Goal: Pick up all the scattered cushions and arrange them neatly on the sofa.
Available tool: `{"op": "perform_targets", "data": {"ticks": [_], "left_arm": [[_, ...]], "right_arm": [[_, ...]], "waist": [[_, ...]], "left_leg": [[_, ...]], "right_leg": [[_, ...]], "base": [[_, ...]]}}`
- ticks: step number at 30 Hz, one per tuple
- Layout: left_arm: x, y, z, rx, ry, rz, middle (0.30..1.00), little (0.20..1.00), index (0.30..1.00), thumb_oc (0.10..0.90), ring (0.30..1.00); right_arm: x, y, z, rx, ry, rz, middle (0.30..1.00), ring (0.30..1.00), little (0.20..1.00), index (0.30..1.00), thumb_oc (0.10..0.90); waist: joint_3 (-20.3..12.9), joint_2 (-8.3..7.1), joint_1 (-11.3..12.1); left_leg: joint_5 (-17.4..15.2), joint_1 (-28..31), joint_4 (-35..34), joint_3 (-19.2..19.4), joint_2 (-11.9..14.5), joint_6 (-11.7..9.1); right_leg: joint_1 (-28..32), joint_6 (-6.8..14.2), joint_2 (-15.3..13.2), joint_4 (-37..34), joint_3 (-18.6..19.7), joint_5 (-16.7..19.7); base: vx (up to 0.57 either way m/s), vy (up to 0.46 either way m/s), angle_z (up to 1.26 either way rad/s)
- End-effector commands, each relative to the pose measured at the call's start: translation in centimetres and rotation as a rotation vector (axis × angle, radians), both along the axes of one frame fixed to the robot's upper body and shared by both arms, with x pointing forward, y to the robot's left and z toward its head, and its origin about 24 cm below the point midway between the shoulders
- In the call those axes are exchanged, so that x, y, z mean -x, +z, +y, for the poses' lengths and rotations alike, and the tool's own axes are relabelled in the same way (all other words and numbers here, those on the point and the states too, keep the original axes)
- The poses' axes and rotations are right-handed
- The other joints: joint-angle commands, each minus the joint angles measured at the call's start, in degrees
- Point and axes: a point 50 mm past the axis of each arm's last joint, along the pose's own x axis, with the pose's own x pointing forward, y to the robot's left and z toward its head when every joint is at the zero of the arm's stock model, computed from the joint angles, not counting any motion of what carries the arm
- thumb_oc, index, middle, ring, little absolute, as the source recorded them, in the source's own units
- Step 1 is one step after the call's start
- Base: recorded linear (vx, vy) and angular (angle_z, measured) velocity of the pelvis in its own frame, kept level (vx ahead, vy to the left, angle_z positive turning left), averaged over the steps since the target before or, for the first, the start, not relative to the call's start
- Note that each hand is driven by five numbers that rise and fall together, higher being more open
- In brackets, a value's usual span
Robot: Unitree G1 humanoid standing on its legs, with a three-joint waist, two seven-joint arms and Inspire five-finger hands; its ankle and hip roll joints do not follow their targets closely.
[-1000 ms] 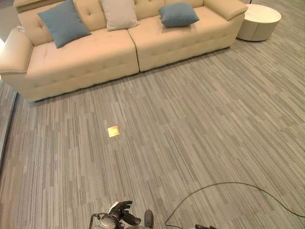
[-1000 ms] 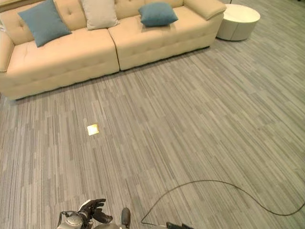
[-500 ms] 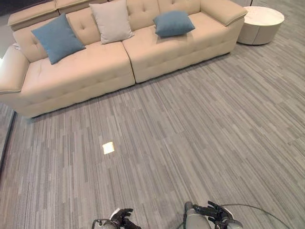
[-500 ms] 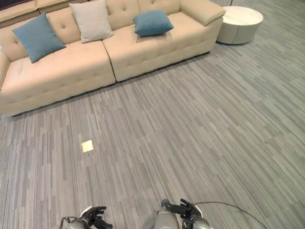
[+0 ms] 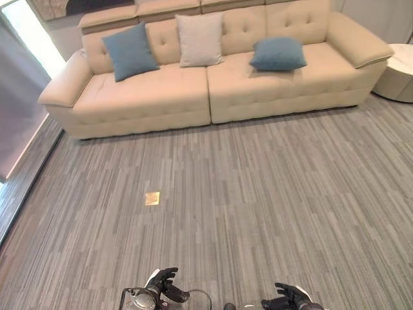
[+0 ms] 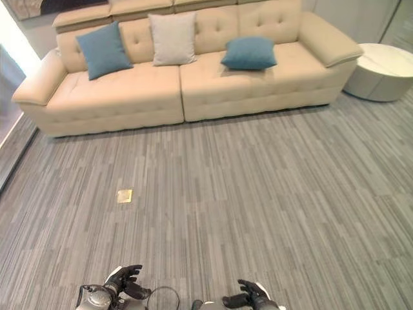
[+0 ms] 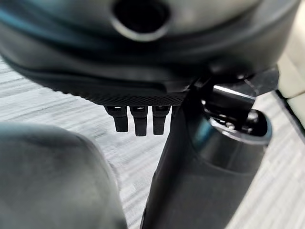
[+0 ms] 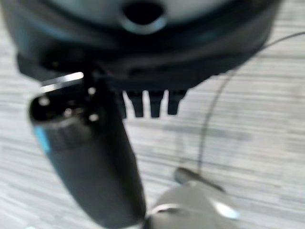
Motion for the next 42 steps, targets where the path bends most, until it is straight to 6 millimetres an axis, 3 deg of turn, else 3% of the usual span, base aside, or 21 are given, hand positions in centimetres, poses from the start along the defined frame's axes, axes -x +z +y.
{"op": "perform_targets", "data": {"ticks": [1,3,6,8,10,13,14,15,16,17,20,22,25,26,30,33,37,38,39,40,42], "left_arm": [[0.0,0.0,-0.3,-0.023,-0.033,-0.018,0.900,0.900,0.900,0.800,0.900],[0.4,-0.2,-0.3,-0.025,-0.027,-0.005,0.900,0.900,0.900,0.800,0.900],[1.7,-0.7,0.3,-0.036,-0.002,0.050,0.900,0.900,0.900,0.800,0.900],[3.3,-1.2,0.7,-0.046,0.008,0.104,0.900,0.900,0.900,0.800,0.900],[5.4,-1.7,1.4,-0.058,0.045,0.174,0.900,0.900,0.900,0.800,0.900],[5.4,-1.7,1.5,-0.054,0.055,0.174,0.900,0.900,0.900,0.800,0.900],[5.2,-1.6,1.7,-0.048,0.075,0.165,0.900,0.900,0.900,0.800,0.900],[5.2,-1.6,1.7,-0.048,0.075,0.165,0.900,0.900,0.900,0.800,0.900],[4.4,-1.4,1.7,-0.044,0.081,0.136,0.900,0.900,0.900,0.800,0.900],[3.7,-1.2,1.7,-0.049,0.066,0.117,0.900,0.900,0.900,0.800,0.900],[2.4,-0.8,1.6,-0.046,0.049,0.076,0.900,0.900,0.900,0.800,0.900],[2.1,-0.7,1.7,-0.049,0.048,0.068,0.900,0.900,0.900,0.800,0.900],[0.8,-0.2,1.3,-0.044,0.029,0.022,0.900,0.900,0.900,0.800,0.900],[0.1,0.0,1.0,-0.061,-0.011,0.007,0.900,0.900,0.900,0.800,0.900],[0.1,-0.1,0.2,-0.083,-0.103,0.012,0.900,0.900,0.900,0.800,0.900],[0.9,-0.5,0.0,-0.082,-0.114,0.036,0.900,0.900,0.900,0.800,0.900],[2.0,-0.9,0.0,-0.064,-0.060,0.070,0.900,0.900,0.900,0.800,0.900],[2.5,-1.1,0.1,-0.053,-0.030,0.089,0.900,0.900,0.900,0.800,0.900],[2.5,-1.1,0.1,-0.052,-0.030,0.089,0.900,0.900,0.900,0.800,0.900],[2.4,-1.0,0.3,-0.048,0.001,0.079,0.900,0.900,0.900,0.800,0.900],[2.1,-0.8,0.3,-0.048,-0.001,0.067,0.900,0.900,0.900,0.800,0.900]], "right_arm": [[2.1,0.2,-2.8,0.064,-0.052,0.040,0.900,0.900,0.900,0.900,0.800],[2.1,0.2,-2.8,0.066,-0.049,0.047,0.900,0.900,0.900,0.900,0.800],[2.0,-0.1,-2.0,0.050,-0.035,0.053,0.900,0.900,0.900,0.900,0.800],[2.2,-0.4,-1.2,0.038,-0.013,0.069,0.900,0.900,0.900,0.900,0.800],[2.6,-0.8,-0.4,0.028,0.031,0.102,0.900,0.900,0.900,0.900,0.800],[2.8,-0.9,0.0,0.017,0.039,0.110,0.900,0.900,0.900,0.900,0.800],[2.6,-1.0,0.5,-0.006,0.036,0.100,0.900,0.900,0.900,0.900,0.800],[2.6,-1.0,0.5,-0.007,0.036,0.100,0.900,0.900,0.900,0.900,0.800],[2.6,-1.1,0.9,-0.019,0.043,0.100,0.900,0.900,0.900,0.900,0.800],[2.7,-1.1,1.1,-0.024,0.048,0.105,0.900,0.900,0.900,0.900,0.800],[2.9,-1.2,1.3,-0.039,0.041,0.102,0.900,0.900,0.900,0.900,0.800],[2.9,-1.2,1.4,-0.039,0.037,0.099,0.900,0.900,0.900,0.900,0.800],[2.9,-1.2,1.5,-0.036,0.052,0.094,0.900,0.900,0.900,0.900,0.800],[2.4,-1.0,1.5,-0.036,0.056,0.075,0.900,0.900,0.900,0.900,0.800],[2.1,-0.8,1.0,-0.017,0.065,0.077,0.900,0.900,0.900,0.900,0.800],[2.7,-0.9,0.6,-0.005,0.070,0.100,0.900,0.900,0.900,0.900,0.800],[4.0,-1.2,0.3,-0.006,0.045,0.131,0.900,0.900,0.900,0.900,0.800],[4.5,-1.3,0.1,-0.002,0.035,0.149,0.900,0.900,0.900,0.900,0.800],[4.5,-1.3,0.1,-0.002,0.035,0.149,0.900,0.900,0.900,0.900,0.800],[4.3,-1.1,-0.2,0.004,0.014,0.133,0.900,0.900,0.900,0.900,0.800],[3.9,-1.0,-0.3,0.004,0.009,0.118,0.900,0.900,0.900,0.900,0.800]], "waist": [[2.6,3.80,1.4],[2.7,4.00,2.3],[2.2,5.07,4.9],[1.9,4.94,6.1],[-0.1,4.42,8.7],[-1.1,3.48,9.5],[-2.4,1.83,10.4],[-2.5,1.75,10.4],[-2.6,1.30,10.6],[-2.2,0.87,9.8],[-1.9,3.46,8.0],[-1.4,3.75,7.0],[-0.6,3.80,4.7],[-0.2,3.51,2.8],[0.4,2.68,0.0],[0.7,3.32,-1.5],[-0.6,3.04,-2.6],[-1.2,3.35,-2.2],[-1.2,3.42,-2.3],[-0.1,2.92,-1.1],[0.5,1.70,-0.6]], "left_leg": [[-5.6,3.3,-17.7,1.4,-0.9,-1.4],[-5.3,3.0,-22.6,0.9,-2.7,-1.5],[-0.9,-0.7,-35.0,2.3,-5.7,-1.5],[-0.3,-2.2,-36.7,4.5,-7.0,-0.8],[0.5,-1.5,-35.9,-0.7,-9.3,0.9],[1.2,-2.2,-33.1,-2.5,-11.1,1.6],[-1.0,-1.9,-29.9,-1.6,-12.2,2.9],[-1.1,-2.0,-29.8,-1.6,-12.3,2.9],[-4.0,-0.6,-27.6,-0.5,-12.3,4.5],[-5.9,1.5,-27.0,-0.2,-13.4,5.7],[-8.5,6.8,-28.0,0.0,-11.9,7.2],[-9.4,9.6,-28.6,-0.4,-12.0,7.5],[-12.4,14.3,-29.0,-1.7,-12.3,6.6],[-14.7,17.0,-28.7,-2.9,-12.0,5.4],[-18.8,20.8,-28.7,-4.0,-12.0,3.5],[-21.0,25.8,-29.8,-4.5,-10.1,1.8],[-19.8,27.4,-26.6,-7.3,-8.1,0.2],[-14.7,25.0,-20.8,-7.2,-5.6,-1.7],[-14.8,24.9,-20.6,-7.2,-5.6,-1.7],[-4.4,17.9,-4.9,-7.5,-3.2,-2.9],[-3.2,14.3,1.5,-6.1,-3.1,-1.7]], "right_leg": [[2.7,7.8,-3.8,-3.4,7.1,1.3],[4.1,7.9,-3.3,-3.7,7.2,0.5],[9.8,7.8,-0.1,-5.9,9.0,-1.6],[12.7,7.5,0.9,-6.8,10.7,-2.4],[15.5,7.6,1.3,-6.9,14.0,-3.7],[16.5,8.6,0.6,-5.7,14.3,-3.8],[15.6,10.8,-0.7,-0.1,14.9,-0.9],[15.5,10.8,-0.8,0.0,15.0,-1.0],[10.6,15.7,-2.0,13.5,14.3,9.7],[8.6,18.0,-3.5,19.5,12.9,13.9],[3.5,17.4,-4.3,31.3,7.7,15.7],[1.2,16.8,-6.0,33.7,5.5,14.5],[-2.7,14.3,-9.5,25.8,2.1,8.9],[-5.3,13.0,-10.3,16.8,2.4,6.5],[-9.9,14.4,-12.0,0.6,7.6,10.3],[-11.1,16.2,-13.1,-7.5,5.7,14.6],[-11.0,15.0,-10.4,-3.6,9.2,15.3],[-9.6,13.2,-8.3,-2.2,9.0,12.8],[-9.7,13.1,-8.3,-2.1,8.9,12.7],[-6.7,10.1,-6.6,-1.7,8.3,9.8],[-5.4,9.1,-6.5,-2.0,8.1,9.2]], "base": [[0.25,-0.067,0.84],[0.26,-0.054,-0.12],[0.41,-0.089,-0.39],[0.57,-0.045,-0.24],[0.61,0.011,-0.48],[0.39,0.059,-1.00],[0.40,0.078,-0.78],[0.46,0.135,-0.59],[0.32,0.121,-0.24],[0.43,0.189,-0.15],[0.39,0.165,0.18],[0.30,0.063,0.31],[0.40,-0.069,0.24],[0.57,-0.214,0.25],[0.39,-0.188,0.14],[0.52,-0.289,0.05],[0.38,-0.310,0.31],[0.19,-0.196,0.30],[0.32,-0.457,0.34],[0.18,-0.397,0.21],[0.18,-0.410,0.22]]}}
